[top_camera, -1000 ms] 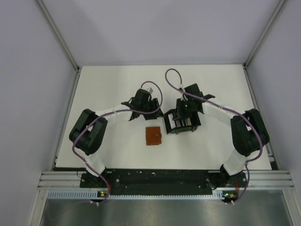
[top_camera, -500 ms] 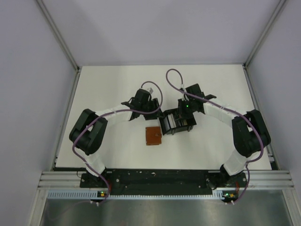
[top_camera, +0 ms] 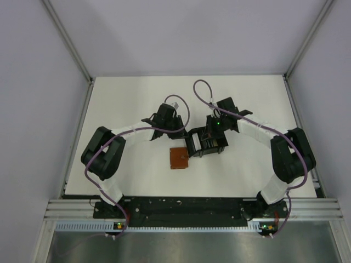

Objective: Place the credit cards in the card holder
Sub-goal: Pick up the credit card from the storage box.

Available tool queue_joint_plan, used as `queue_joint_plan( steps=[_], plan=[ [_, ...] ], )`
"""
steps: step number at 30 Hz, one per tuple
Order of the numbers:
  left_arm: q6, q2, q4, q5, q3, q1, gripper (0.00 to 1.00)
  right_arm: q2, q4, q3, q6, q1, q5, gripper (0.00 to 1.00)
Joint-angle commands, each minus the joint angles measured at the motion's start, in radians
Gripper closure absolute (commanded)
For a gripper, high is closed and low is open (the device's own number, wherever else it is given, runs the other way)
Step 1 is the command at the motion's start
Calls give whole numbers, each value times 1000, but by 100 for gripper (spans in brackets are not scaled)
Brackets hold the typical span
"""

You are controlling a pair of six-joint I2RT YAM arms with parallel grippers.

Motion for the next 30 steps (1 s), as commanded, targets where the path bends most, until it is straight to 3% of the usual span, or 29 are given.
queue_joint_plan(
  steps=[1, 3, 8, 12, 30],
  plan=[
    [0, 5, 31, 2, 0, 2, 76, -57, 31, 32, 12, -2, -55, 100],
    [0, 4, 32, 2, -2, 2, 75, -60, 34, 36, 12, 1, -58, 100],
    [0, 0, 31, -3, -2, 2, 61, -55, 41, 38, 21, 9, -64, 100],
    [2, -7, 20, -13, -2, 1, 55, -54, 44, 38, 25, 14, -64, 100],
    [-14, -95, -69, -171, -29, 30, 53, -43, 45, 41, 30, 21, -103, 100]
  ],
)
